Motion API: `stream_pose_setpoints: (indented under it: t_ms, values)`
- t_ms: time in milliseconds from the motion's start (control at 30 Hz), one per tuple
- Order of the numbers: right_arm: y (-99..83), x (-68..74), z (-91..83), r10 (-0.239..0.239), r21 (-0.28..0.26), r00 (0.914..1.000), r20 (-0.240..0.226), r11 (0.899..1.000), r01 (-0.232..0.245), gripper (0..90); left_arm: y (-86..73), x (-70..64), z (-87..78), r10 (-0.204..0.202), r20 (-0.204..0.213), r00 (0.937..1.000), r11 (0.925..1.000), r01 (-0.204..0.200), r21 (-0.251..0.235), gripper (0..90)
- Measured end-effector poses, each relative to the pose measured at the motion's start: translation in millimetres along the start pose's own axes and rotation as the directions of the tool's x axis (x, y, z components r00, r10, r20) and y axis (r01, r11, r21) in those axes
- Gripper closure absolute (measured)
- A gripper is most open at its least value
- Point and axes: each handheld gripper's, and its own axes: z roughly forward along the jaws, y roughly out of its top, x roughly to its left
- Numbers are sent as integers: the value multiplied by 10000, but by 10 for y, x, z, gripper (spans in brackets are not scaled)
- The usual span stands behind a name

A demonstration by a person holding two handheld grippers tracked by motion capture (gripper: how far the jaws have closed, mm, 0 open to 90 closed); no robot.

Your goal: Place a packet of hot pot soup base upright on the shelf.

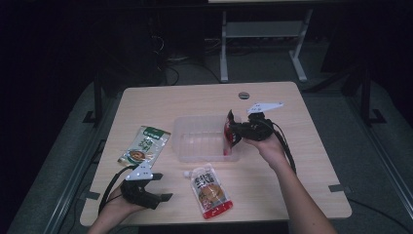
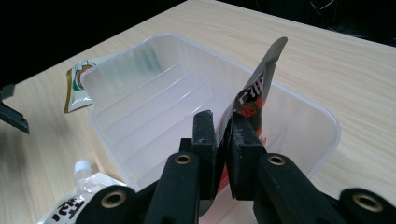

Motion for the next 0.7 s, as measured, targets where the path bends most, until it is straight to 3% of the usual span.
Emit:
stream_pose_setpoints:
  t_ms: [133, 167, 267, 367, 700]
  values:
    - [11, -1, -16, 86, 10, 9999, 61, 10000, -86, 715, 7, 9, 9, -8, 8, 10000, 10000, 8, -92, 195]
    - [16, 2, -37, 136, -44, 9999, 96, 9999, -136, 612, 13, 12, 16, -7, 29, 10000, 9998, 8, -185, 195]
    - [16, 24, -90, 341, -172, 9994, -89, 9993, -343, 458, 17, 13, 14, 30, 9, 10000, 9997, -29, -243, 195]
    - [14, 76, -134, 212, -130, 9992, -342, 9997, -217, 346, 0, 13, 12, -57, -18, 10000, 9997, 56, -252, 195]
    - [-7, 202, -275, -352, -108, 9983, -461, 9993, 348, 188, -36, 28, -44, -180, -236, 9996, 9993, 173, -317, 193]
